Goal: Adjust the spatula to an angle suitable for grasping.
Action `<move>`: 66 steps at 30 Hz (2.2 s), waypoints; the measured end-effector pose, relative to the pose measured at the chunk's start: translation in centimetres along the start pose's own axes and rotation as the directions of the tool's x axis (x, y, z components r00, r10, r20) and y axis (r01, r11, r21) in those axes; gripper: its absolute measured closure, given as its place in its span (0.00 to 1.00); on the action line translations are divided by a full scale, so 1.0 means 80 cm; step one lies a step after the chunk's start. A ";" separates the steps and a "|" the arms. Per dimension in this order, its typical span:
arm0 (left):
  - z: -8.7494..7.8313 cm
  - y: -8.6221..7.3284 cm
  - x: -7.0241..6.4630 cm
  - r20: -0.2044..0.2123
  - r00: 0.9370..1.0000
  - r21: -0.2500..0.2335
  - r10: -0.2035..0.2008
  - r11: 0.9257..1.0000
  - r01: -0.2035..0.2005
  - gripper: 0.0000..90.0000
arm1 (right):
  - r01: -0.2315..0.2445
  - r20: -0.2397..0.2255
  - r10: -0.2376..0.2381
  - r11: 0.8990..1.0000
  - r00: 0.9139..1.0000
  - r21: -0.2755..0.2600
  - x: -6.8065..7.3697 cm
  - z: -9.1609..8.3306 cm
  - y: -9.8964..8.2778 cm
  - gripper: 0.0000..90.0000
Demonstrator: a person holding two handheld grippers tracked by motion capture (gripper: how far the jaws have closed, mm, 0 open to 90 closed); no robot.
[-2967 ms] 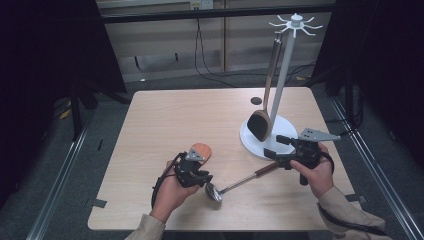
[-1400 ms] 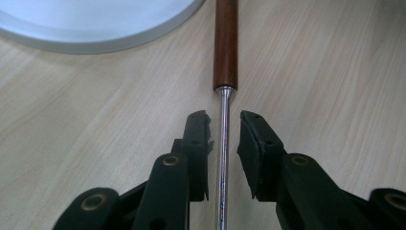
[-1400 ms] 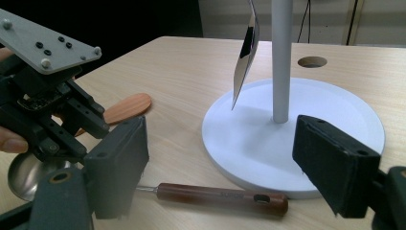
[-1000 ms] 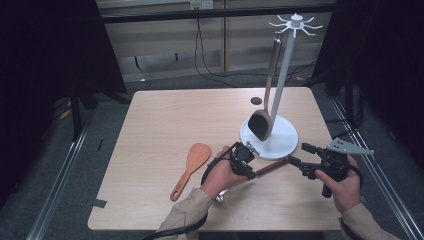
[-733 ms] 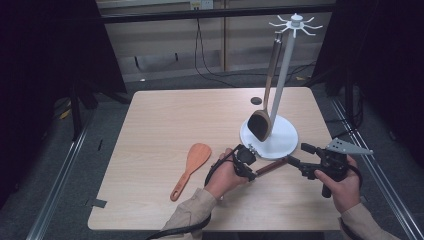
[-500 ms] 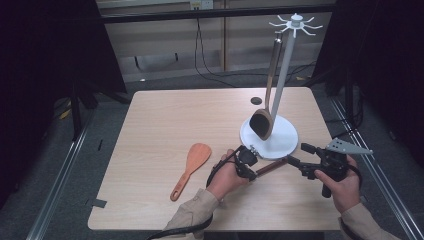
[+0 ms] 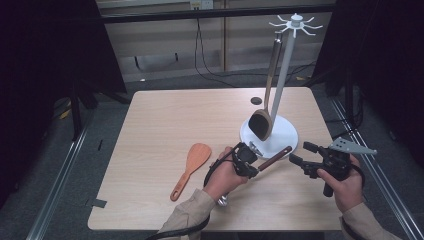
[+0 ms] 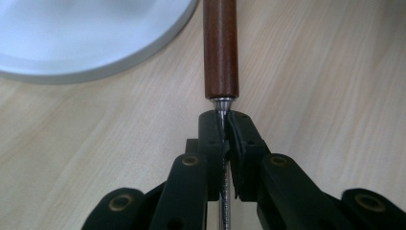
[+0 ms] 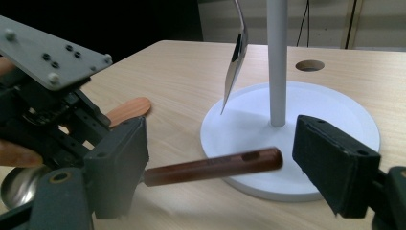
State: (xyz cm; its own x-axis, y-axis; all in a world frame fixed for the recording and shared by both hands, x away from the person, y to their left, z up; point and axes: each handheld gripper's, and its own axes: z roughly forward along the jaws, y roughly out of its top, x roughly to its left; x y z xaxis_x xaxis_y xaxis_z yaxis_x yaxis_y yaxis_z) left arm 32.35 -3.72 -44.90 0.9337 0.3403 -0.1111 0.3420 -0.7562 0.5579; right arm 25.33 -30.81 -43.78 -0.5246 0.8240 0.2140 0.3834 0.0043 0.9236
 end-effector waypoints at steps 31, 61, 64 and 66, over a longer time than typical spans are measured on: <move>-0.071 -0.006 0.000 -0.056 0.992 -0.388 -0.115 0.918 0.084 0.95 | 0.002 -0.064 -0.001 1.000 0.998 0.020 0.015 0.016 0.000 0.28; -0.080 0.009 -0.012 -0.086 0.981 -0.499 -0.172 0.860 0.107 0.95 | -0.099 -0.102 0.102 0.995 0.990 0.028 0.065 0.051 0.001 0.69; -0.080 0.011 -0.012 -0.086 0.982 -0.507 -0.171 0.855 0.104 0.95 | -0.104 -0.109 0.106 0.994 0.988 0.032 0.067 0.052 0.002 0.73; -0.080 0.012 -0.014 -0.083 0.982 -0.516 -0.172 0.850 0.105 0.95 | -0.121 -0.112 0.124 0.992 0.986 0.029 0.070 0.053 0.003 0.76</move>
State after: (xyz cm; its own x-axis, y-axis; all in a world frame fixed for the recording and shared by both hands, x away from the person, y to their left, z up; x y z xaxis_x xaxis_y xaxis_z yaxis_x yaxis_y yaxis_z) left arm 30.98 -1.28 -39.00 0.8488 0.5108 -0.1368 0.3344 -0.3182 0.8871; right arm 25.76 -23.79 -43.70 -0.5546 0.7498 0.3608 0.4664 -0.0790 0.8810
